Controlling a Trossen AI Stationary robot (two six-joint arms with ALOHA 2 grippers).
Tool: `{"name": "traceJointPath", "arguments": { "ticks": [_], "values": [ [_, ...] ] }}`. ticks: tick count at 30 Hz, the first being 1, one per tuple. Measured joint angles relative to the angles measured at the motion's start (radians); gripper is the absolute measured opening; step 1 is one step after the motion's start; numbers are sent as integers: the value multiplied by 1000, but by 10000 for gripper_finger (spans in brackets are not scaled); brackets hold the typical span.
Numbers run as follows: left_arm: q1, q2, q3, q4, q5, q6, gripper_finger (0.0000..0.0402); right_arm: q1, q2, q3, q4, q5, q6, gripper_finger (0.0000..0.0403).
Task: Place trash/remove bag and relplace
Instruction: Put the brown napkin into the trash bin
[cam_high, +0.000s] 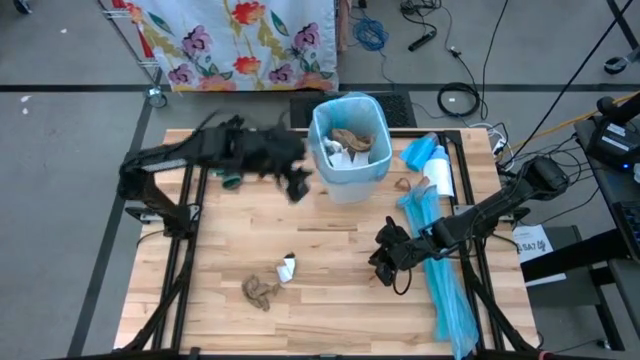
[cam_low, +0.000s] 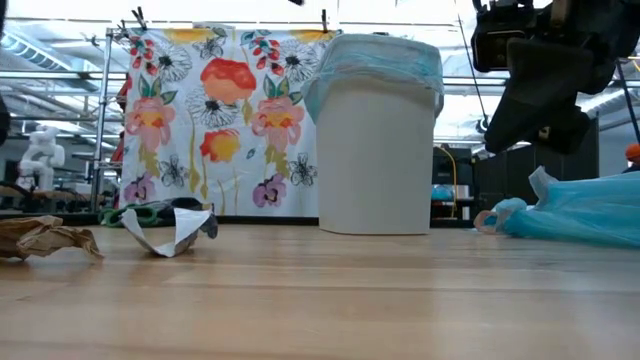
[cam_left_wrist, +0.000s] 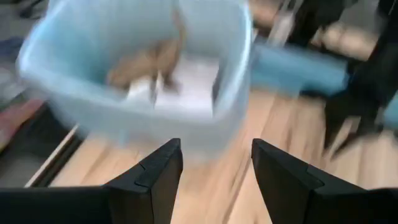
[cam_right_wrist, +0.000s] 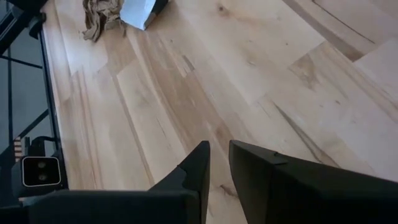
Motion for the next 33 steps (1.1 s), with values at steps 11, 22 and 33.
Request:
{"name": "traceJointPath", "arguments": {
  "ticks": [11, 22, 33],
  "values": [
    [-390, -66, -383, -226, -157, -548, 196, -9, 0, 0, 9, 8, 15, 51],
    [-725, -69, -826, 136, -20, -1005, 196, -9, 0, 0, 10, -1, 42, 51],
    [-800, 26, -1036, 490, 87, -1133, 196, -7, 0, 0, 10, -6, 94, 51]
  ]
}}
